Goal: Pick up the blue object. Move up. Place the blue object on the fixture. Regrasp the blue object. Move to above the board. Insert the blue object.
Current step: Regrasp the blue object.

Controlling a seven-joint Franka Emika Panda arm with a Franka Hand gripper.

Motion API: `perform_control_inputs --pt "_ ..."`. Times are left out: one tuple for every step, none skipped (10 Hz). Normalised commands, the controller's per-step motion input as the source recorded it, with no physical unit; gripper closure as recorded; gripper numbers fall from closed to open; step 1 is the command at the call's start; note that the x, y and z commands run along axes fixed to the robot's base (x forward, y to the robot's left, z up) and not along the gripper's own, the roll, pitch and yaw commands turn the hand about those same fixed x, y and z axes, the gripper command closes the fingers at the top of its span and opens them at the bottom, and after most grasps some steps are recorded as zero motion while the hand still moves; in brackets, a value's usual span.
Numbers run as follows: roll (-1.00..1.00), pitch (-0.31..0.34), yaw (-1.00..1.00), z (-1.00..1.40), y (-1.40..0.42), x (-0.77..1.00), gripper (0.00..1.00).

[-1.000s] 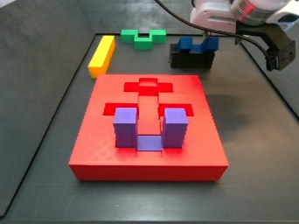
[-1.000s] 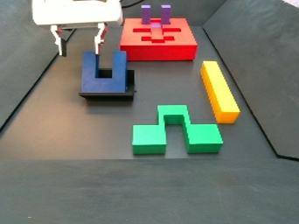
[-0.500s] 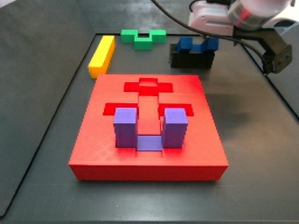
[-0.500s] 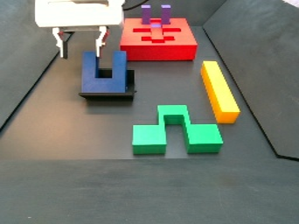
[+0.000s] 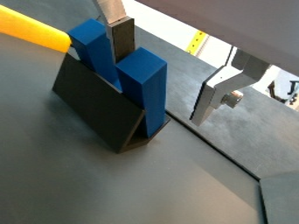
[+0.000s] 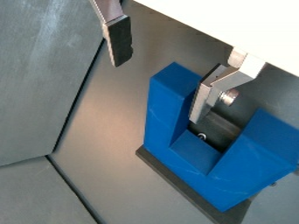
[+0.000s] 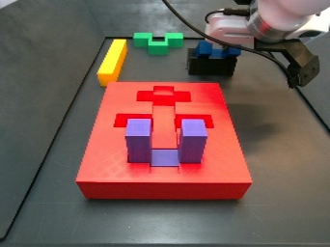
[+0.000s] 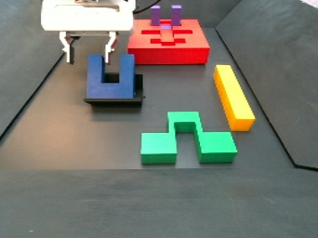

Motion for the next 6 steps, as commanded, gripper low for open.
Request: perform_control_inputs --pt "0.00 0.000 0.00 0.00 0.00 0.00 0.00" --pt "0.00 0.000 0.00 0.00 0.00 0.00 1.00" --pt "0.00 0.000 0.00 0.00 0.00 0.00 1.00" --pt "0.00 0.000 0.00 0.00 0.00 0.00 1.00" --pt "0.00 0.000 0.00 0.00 0.00 0.00 1.00" --pt "0.00 0.000 0.00 0.00 0.00 0.00 1.00"
